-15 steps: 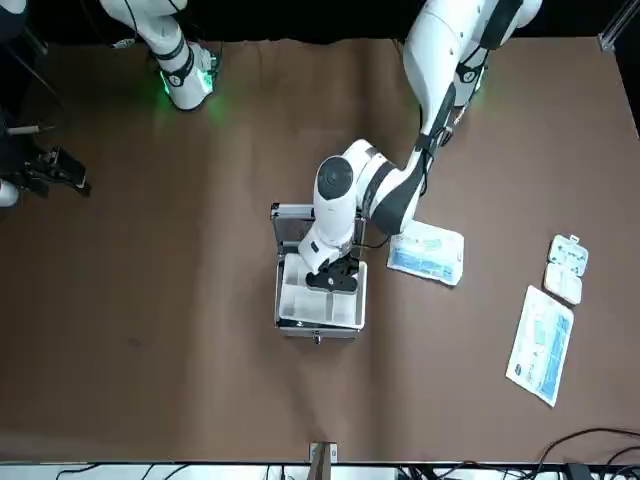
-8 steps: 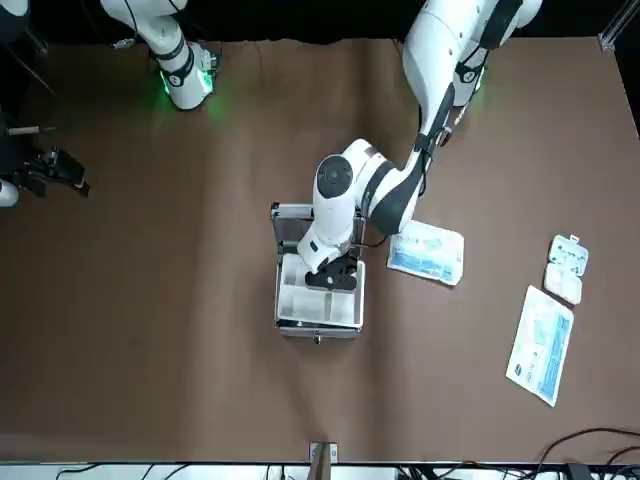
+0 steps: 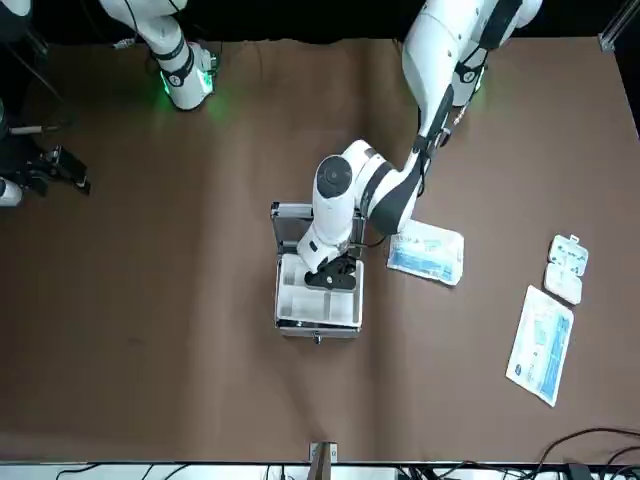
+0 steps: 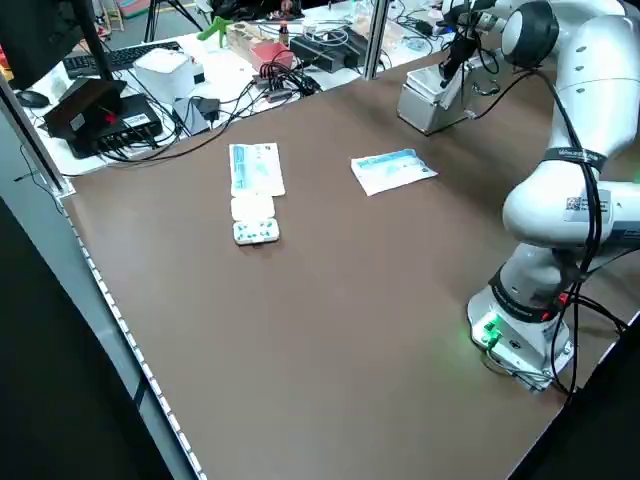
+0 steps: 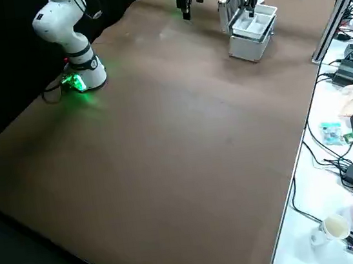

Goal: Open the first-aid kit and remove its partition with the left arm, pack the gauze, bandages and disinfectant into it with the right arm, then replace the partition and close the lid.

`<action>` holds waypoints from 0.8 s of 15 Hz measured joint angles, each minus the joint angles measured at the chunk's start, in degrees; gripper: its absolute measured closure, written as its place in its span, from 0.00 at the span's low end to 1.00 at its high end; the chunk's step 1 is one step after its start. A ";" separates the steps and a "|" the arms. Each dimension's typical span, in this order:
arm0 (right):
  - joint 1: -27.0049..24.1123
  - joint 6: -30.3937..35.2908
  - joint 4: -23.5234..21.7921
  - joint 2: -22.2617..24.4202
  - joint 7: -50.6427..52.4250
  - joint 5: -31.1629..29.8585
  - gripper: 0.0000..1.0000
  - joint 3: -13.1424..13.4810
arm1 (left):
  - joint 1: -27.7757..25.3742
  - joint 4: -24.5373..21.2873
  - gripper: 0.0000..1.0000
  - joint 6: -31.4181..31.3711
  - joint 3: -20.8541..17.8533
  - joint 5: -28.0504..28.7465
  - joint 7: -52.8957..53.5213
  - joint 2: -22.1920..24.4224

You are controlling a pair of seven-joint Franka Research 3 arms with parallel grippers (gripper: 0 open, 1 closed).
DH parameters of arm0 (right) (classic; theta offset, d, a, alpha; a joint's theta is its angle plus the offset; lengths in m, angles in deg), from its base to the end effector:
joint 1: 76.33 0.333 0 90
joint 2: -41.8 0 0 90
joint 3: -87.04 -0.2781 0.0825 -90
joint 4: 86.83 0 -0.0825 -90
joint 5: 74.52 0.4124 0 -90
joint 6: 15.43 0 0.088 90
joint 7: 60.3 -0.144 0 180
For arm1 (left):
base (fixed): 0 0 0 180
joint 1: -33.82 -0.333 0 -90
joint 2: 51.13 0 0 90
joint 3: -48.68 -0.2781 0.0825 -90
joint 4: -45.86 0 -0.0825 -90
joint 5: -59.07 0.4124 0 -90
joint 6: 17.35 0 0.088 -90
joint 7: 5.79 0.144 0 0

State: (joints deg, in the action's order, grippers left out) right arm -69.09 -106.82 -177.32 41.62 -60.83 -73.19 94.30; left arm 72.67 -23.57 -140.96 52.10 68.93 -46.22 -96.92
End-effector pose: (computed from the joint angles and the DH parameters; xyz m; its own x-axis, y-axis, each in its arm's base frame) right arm 0.5865 0.0032 0.5457 0.9999 -0.0102 0.0124 -0.0099 -0.9997 -0.0229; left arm 0.5872 -0.5039 0.2383 0.9788 -0.0932 0.1822 -0.0961 -0.9953 0.0071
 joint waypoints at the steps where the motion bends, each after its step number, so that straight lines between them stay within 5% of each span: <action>1: 0.00 0.00 0.00 0.00 0.00 0.00 0.00 0.00 | 0.00 0.00 0.97 -0.22 0.00 0.00 -0.01 -0.07; 12: 0.27 0.85 -0.03 0.00 0.00 -0.01 0.00 -0.06 | 0.00 -0.07 0.97 -2.12 0.05 0.00 -0.36 -0.85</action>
State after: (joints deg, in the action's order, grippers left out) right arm -68.82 -105.97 -177.36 41.62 -60.83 -73.19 94.24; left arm 72.68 -23.64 -143.08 52.15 68.93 -46.58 -97.77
